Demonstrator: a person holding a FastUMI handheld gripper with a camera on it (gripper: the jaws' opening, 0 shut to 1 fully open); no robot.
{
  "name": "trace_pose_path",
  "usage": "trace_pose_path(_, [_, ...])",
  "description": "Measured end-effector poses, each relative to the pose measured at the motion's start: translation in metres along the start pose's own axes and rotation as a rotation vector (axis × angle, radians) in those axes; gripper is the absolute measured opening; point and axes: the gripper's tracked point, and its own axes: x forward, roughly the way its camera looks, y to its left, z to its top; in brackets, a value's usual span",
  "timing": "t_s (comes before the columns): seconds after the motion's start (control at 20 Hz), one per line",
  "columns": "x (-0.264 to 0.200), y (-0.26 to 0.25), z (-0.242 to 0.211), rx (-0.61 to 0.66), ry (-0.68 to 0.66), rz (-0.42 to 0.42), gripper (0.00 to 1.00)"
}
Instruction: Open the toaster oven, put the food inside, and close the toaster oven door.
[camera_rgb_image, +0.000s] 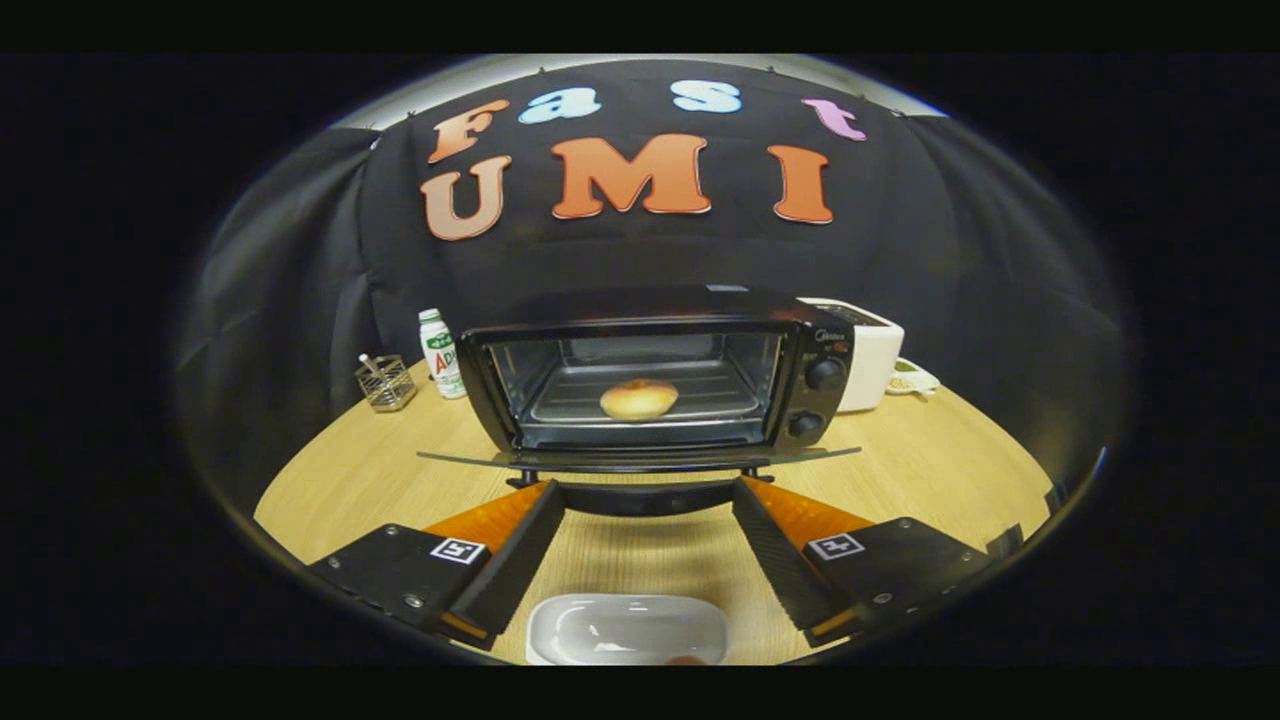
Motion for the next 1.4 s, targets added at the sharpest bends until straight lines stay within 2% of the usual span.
trace_pose_path(0.35, [0.048,0.007,0.043,0.001,-0.005,-0.010,1.00])
trace_pose_path(0.5, [0.060,0.013,0.063,0.021,-0.055,-0.004,1.00])
trace_pose_path(0.85, [0.075,0.011,0.055,-0.002,-0.040,-0.017,1.00])
trace_pose_path(1.1, [0.054,0.005,0.074,0.022,-0.078,-0.016,1.00])
trace_pose_path(1.4, [-0.025,-0.021,0.134,0.022,-0.213,-0.005,1.00])
